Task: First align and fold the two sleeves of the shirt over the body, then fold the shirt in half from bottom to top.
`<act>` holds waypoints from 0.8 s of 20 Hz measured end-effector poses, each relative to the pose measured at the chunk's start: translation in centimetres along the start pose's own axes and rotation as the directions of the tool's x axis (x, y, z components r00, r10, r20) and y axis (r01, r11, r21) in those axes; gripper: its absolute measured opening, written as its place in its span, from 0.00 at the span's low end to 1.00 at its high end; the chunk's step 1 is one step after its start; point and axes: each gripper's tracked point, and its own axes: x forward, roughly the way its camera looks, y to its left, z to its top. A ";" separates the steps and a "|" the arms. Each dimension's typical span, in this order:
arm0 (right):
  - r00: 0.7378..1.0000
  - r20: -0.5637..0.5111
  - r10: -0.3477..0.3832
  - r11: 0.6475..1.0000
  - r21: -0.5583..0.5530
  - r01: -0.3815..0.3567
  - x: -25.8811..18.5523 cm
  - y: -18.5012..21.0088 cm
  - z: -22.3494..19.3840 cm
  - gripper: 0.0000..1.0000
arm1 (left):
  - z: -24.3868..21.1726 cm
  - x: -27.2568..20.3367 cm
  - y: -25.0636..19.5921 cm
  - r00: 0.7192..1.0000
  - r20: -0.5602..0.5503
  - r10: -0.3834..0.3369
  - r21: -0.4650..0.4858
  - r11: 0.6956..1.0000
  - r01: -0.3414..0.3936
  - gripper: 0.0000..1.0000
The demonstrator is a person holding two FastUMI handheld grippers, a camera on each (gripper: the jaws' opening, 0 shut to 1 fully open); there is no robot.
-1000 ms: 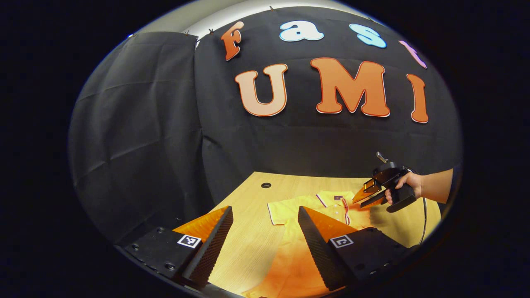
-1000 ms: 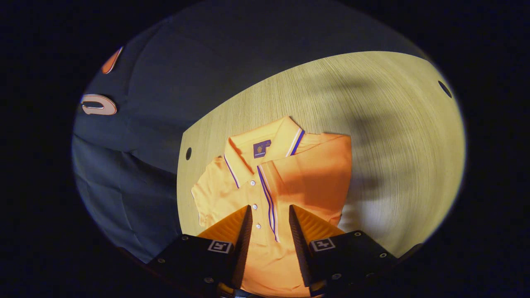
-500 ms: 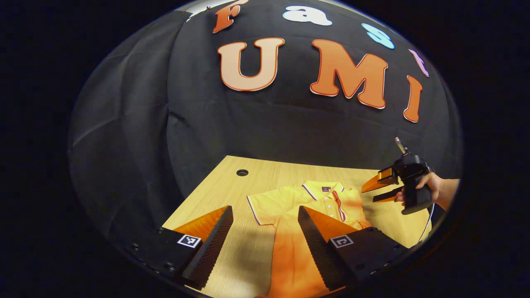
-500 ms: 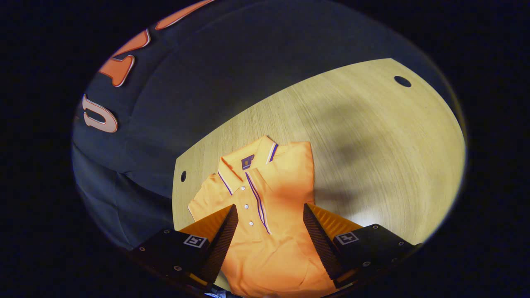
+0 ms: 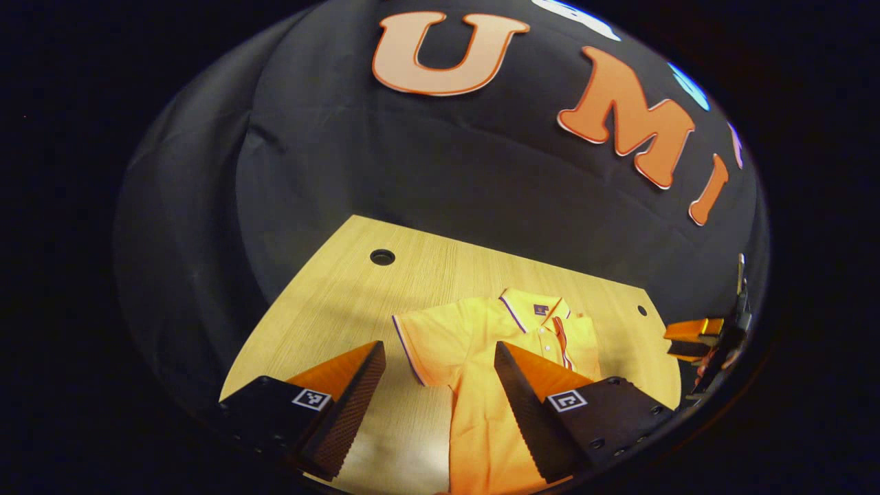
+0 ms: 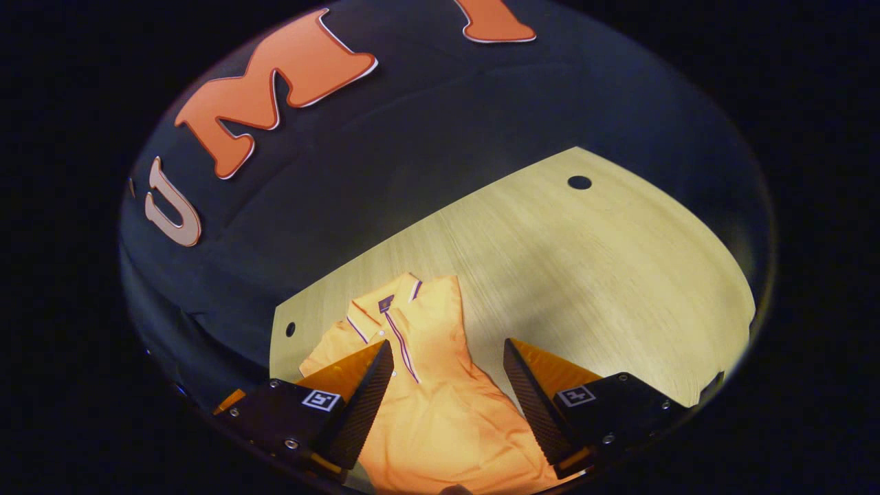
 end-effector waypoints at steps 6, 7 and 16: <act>0.985 0.150 -0.089 0.995 -0.024 0.094 -6.6 -2.1 -0.1 0.99 | -1.4 6.5 1.7 0.973 -0.231 0.026 0.001 1.000 -0.026 0.98; 0.981 0.168 -0.102 0.994 -0.031 0.109 -7.5 -2.5 -0.3 0.99 | -1.6 7.3 2.2 0.967 -0.253 0.042 0.005 0.999 -0.042 0.98; 0.952 0.275 -0.134 0.979 -0.110 0.170 -13.5 -4.2 -1.7 0.99 | -6.1 15.3 3.0 0.877 -0.442 0.191 0.078 0.982 -0.174 0.96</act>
